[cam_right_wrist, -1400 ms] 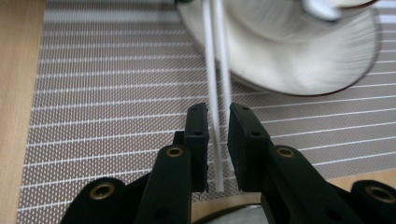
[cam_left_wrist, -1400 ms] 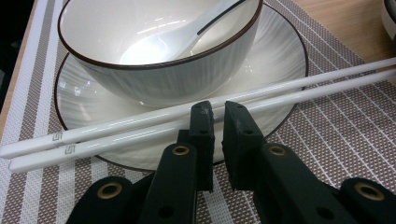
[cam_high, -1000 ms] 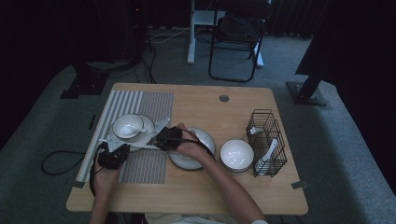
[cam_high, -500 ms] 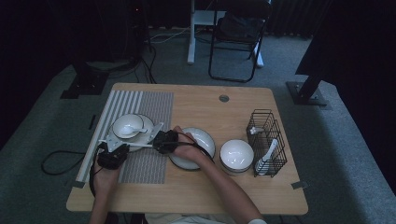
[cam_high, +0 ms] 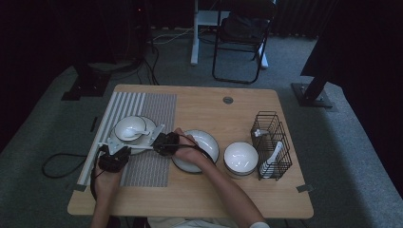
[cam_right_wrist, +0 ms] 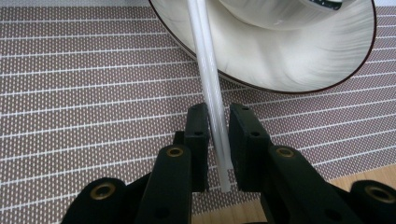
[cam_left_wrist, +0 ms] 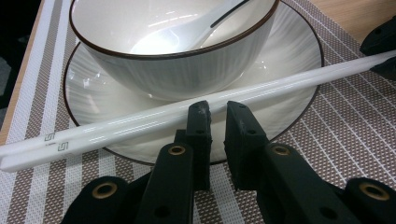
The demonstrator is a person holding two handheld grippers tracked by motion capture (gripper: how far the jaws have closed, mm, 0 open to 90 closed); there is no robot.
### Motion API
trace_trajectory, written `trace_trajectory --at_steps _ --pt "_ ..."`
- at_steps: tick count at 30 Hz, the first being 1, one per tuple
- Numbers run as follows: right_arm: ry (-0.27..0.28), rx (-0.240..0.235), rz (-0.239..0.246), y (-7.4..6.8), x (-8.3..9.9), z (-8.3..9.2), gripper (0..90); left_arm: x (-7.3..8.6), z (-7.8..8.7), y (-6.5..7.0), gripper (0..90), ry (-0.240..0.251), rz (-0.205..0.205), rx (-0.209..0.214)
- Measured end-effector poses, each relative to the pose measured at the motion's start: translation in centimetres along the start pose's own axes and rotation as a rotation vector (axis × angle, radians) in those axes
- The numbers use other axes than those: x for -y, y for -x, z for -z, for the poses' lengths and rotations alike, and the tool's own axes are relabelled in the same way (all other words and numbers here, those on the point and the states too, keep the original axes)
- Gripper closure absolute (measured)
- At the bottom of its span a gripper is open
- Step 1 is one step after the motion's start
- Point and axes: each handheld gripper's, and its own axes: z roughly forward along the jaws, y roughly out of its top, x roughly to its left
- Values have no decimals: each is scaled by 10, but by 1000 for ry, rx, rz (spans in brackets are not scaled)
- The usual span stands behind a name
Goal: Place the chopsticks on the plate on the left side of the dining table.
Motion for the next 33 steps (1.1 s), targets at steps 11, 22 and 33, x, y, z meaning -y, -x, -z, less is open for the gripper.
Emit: trace_trajectory --at_steps 11,22,33 --pt "48 -4 -26 1 0 18 689 1 1 -1 792 7 7 -5" --pt "151 74 -133 -10 22 69 621 1 11 -6 775 20 15 -13" --pt "173 70 -141 -48 45 75 598 -8 18 -25 739 35 10 -42"
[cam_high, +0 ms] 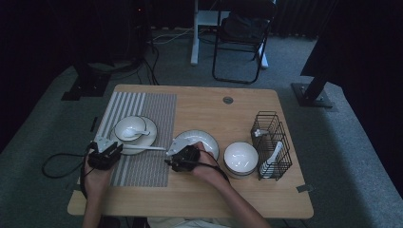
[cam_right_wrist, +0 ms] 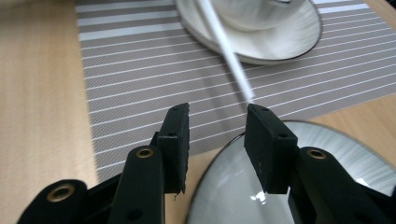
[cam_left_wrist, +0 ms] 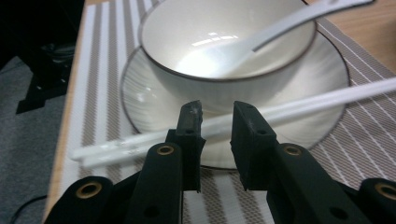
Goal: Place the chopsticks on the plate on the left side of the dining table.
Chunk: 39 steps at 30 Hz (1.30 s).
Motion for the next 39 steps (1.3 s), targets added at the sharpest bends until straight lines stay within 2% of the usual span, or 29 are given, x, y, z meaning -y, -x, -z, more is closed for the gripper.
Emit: trace_trajectory --at_steps 1,3,4,5,6,7,8,10,11,12,14,15,17,25,30,39 --pt "3 -6 -2 -5 4 0 598 -1 0 -3 727 2 -1 -4" --pt "6 -9 -6 -7 6 1 598 -3 1 -10 723 3 3 -13" --pt "15 -19 -15 -11 11 1 598 -3 0 -18 717 6 11 -13" --pt "15 -19 -15 -11 11 1 598 -3 0 -18 713 6 11 -13" --pt "18 -11 -23 -15 17 1 596 -2 -1 -28 712 0 24 -30" --pt "18 -11 -23 -15 17 1 596 -2 -1 -28 711 0 24 -30" --pt "24 -21 -38 -18 23 -1 592 -3 -1 -36 708 -1 36 -37" --pt "22 -22 -40 -19 25 -1 592 -4 -1 -45 701 -1 48 -50" --pt "16 -29 -44 -21 29 -3 587 -5 -1 -55 675 -9 63 -51" --pt "13 -28 -47 -22 30 -3 585 -5 -1 -55 666 -9 63 -51" --pt "12 -35 -60 -23 32 -4 582 -7 -5 -67 667 -22 69 -73" --pt "12 -35 -60 -23 32 -4 582 -7 -5 -67 667 -22 69 -73" --pt "14 -44 -62 -24 33 -6 579 -6 -7 -77 667 -20 86 -93" --pt "3 -60 -47 -29 35 -9 571 0 -14 -90 667 -29 139 -122" --pt "14 -79 -57 -28 35 -8 567 5 -19 -94 666 -54 148 -117" --pt "15 -84 -52 -30 34 -8 566 10 -24 -95 667 -70 161 -121"
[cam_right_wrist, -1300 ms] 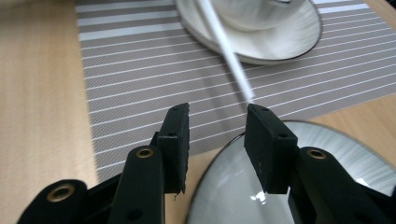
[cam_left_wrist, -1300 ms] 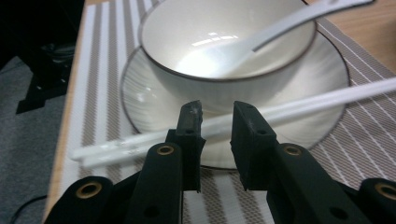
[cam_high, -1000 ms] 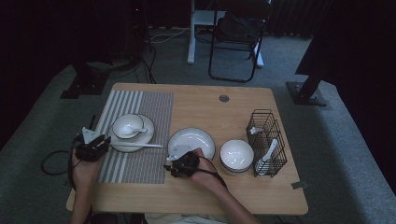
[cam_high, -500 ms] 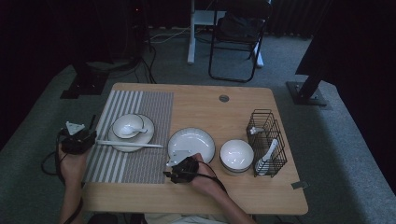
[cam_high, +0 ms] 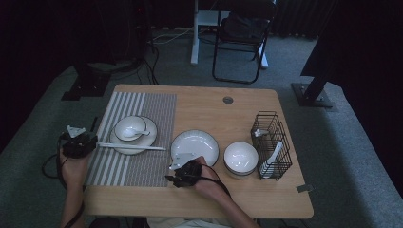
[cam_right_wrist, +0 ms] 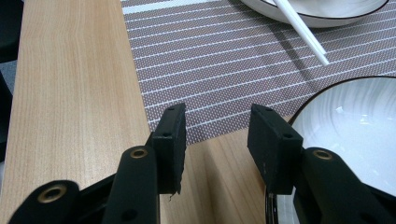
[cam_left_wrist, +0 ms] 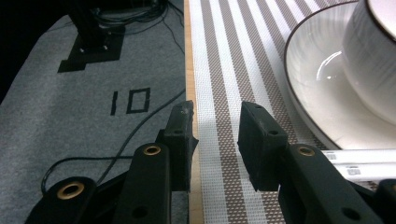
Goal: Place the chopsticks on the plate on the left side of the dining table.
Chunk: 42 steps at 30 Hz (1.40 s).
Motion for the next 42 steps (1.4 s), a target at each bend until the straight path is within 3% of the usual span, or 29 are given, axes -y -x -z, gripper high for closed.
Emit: trace_trajectory --at_steps 7,42 --pt "1 -5 2 -1 2 -1 565 6 -3 0 666 -18 6 5" --pt "-6 -9 6 -3 4 -3 565 4 -1 6 663 -4 -6 14"
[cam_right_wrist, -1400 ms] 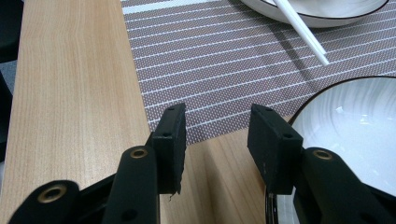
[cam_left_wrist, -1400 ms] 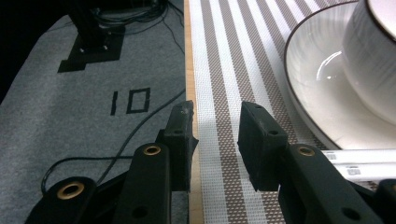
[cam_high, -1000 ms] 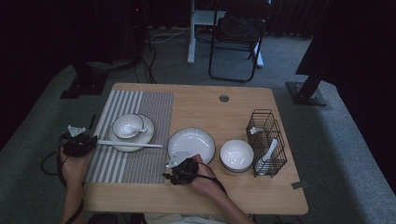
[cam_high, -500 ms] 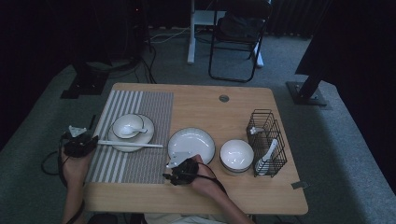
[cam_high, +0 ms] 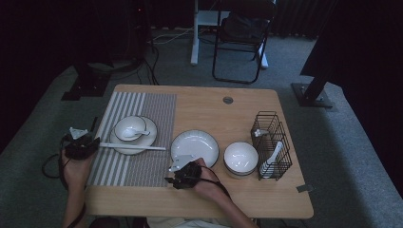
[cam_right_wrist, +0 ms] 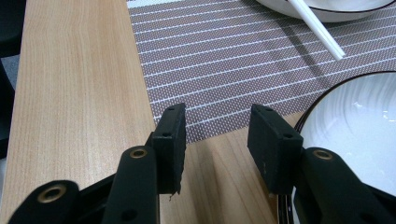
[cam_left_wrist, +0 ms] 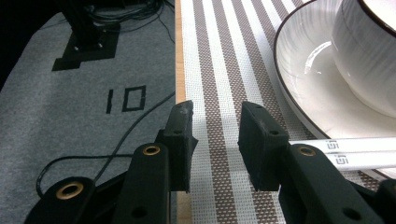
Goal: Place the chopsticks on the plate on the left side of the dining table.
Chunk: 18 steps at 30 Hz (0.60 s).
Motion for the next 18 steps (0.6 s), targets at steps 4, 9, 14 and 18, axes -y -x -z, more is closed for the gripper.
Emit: trace_trajectory --at_steps 4,9,14,18 --pt "2 -2 -3 0 0 0 565 0 0 1 663 2 -2 1" --pt "0 -4 -4 -1 0 -1 565 0 0 0 663 -2 1 6" --pt "2 -4 -6 -1 0 -1 565 1 0 0 661 0 0 11" --pt "4 -7 -6 -1 0 -1 565 0 0 0 661 0 1 11"
